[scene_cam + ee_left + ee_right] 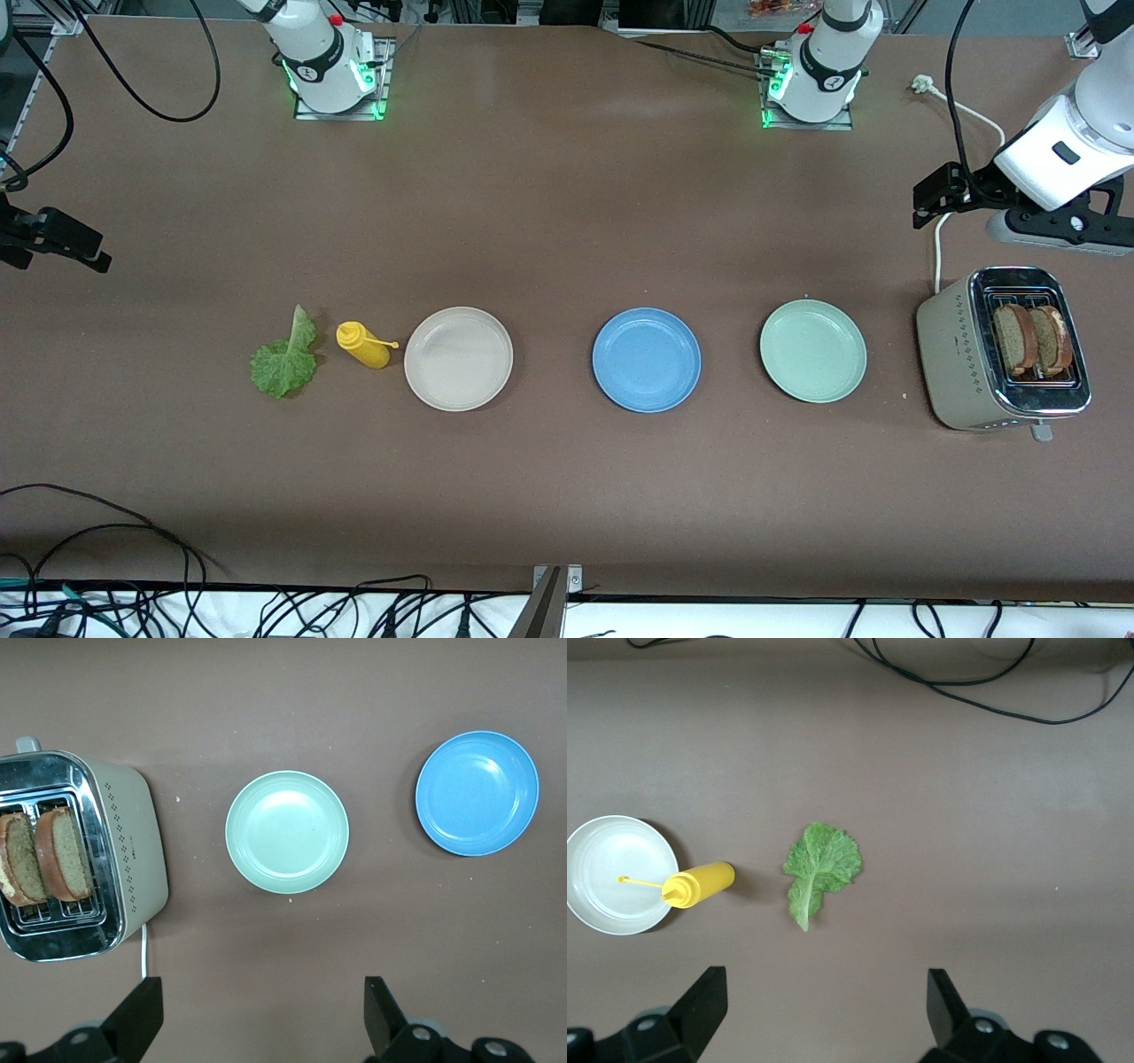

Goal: Make sandwich in blue plate with both arms

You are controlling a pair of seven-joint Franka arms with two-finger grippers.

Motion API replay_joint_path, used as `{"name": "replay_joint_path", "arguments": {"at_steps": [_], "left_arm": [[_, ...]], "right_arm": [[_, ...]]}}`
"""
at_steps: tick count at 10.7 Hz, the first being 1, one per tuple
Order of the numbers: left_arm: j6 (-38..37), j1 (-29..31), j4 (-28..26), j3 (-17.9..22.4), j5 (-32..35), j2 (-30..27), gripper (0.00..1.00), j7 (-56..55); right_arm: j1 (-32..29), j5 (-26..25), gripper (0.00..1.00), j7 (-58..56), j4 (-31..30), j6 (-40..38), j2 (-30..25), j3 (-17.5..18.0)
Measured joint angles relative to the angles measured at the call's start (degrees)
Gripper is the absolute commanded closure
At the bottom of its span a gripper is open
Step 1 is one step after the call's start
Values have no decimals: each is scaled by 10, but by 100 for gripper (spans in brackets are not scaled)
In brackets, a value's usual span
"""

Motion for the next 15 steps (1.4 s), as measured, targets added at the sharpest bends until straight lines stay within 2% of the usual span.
{"name": "replay_joint_path", "arguments": {"at_steps": [8,13,15], "left_arm": [[4,32,0,2,0,20,0,0],[17,104,14,5,0,104,0,2],[52,118,27,6,22,140,0,21]], "right_arm": [[0,0,0,0,0,0,0,0],[0,0,0,0,0,0,0,0],[0,0,0,0,0,-1,0,0]]}}
